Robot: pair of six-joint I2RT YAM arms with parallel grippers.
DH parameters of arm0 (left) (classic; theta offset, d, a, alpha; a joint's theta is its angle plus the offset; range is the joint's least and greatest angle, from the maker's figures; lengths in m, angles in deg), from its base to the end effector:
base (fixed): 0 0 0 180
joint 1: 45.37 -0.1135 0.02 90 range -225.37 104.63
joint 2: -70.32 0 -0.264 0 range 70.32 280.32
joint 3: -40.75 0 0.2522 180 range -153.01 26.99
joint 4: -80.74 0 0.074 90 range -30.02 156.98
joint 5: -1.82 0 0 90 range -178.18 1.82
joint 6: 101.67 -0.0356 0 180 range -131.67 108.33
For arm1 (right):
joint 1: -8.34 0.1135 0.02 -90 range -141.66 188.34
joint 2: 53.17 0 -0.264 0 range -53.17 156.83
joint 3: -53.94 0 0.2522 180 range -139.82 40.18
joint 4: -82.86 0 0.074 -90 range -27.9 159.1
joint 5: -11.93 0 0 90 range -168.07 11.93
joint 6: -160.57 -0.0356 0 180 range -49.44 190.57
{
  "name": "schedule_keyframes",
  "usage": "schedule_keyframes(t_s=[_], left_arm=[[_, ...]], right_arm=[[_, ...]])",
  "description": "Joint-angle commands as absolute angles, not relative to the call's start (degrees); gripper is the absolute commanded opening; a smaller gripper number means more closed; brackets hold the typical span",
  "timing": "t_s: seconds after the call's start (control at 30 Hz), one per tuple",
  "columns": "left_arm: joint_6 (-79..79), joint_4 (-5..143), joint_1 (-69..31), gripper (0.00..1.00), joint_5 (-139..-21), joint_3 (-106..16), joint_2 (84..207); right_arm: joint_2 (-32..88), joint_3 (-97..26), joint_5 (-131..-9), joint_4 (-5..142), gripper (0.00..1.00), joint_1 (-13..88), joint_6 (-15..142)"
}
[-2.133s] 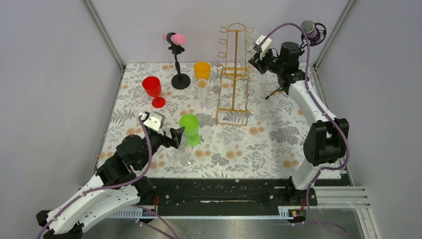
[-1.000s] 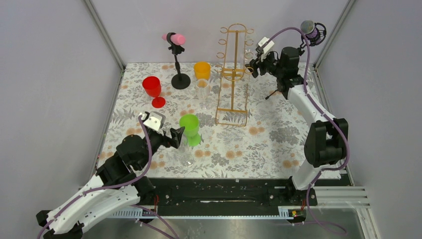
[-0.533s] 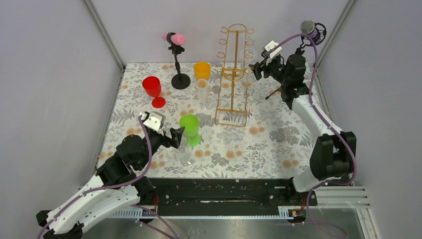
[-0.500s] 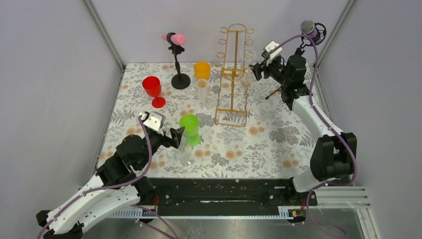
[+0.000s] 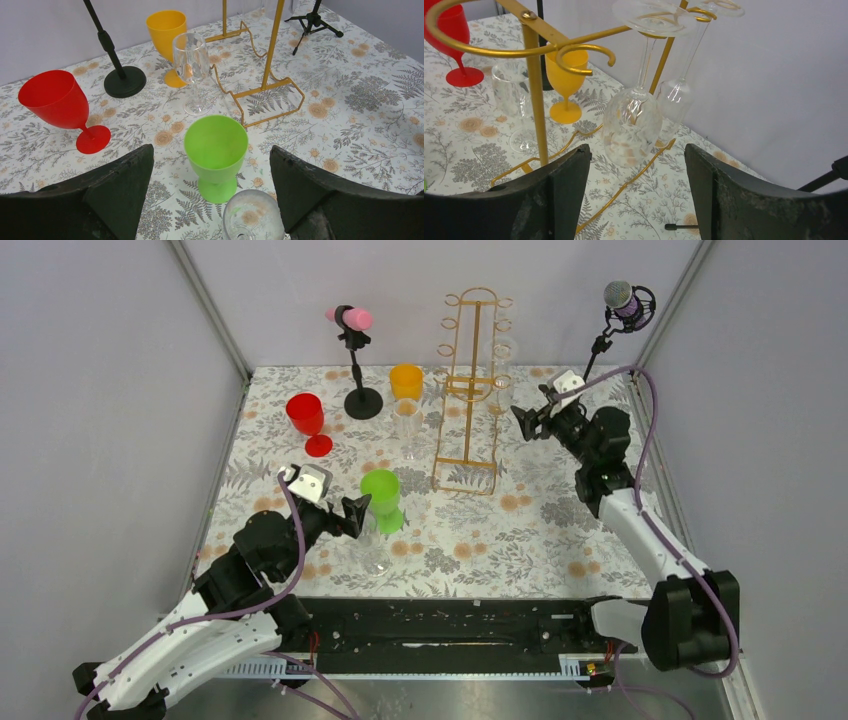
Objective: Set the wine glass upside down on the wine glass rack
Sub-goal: Turn the wine glass upside down at the wine rack, then move the wine rack to the center of the board.
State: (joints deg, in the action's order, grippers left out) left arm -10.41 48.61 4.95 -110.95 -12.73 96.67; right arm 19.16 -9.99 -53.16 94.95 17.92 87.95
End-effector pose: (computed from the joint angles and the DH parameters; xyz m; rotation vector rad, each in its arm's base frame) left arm 0.0836 -0.0792 0.3364 0.4045 1.6134 -0.3555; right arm 0.2888 0.0640 0.3350 -0.6821 1.3542 0.2182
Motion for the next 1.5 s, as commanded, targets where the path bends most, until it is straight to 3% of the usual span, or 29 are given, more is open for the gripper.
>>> schedule_keyframes(t_s=[0.0,0.23,0.57,1.0,1.33,1.47], left_arm=[[-11.23,51.07,4.66,0.86,-111.98,-12.3,96.43],[-11.23,51.07,4.72,0.86,-112.18,-12.3,96.48],[-11.23,50.91,4.68,0.86,-112.77,-12.25,96.61],[-12.53,50.98,4.71,0.86,-112.7,-12.21,96.68],[-12.55,51.1,4.68,0.86,-112.7,-12.21,97.0],[-12.58,51.08,4.71,0.86,-112.83,-12.12,96.98]], right_arm=[[11.9,-4.48,-55.47,101.35,0.77,17.88,85.18],[9.04,6.03,-54.18,109.46,0.8,18.37,76.09],[23.24,11.99,-67.79,125.85,0.82,31.35,68.18],[40.96,8.38,-71.4,141.6,0.8,35.2,68.43],[47.2,1.58,-73.71,141.74,0.78,36.9,71.64],[47.47,-0.32,-74.67,138.69,0.72,37.08,72.69]])
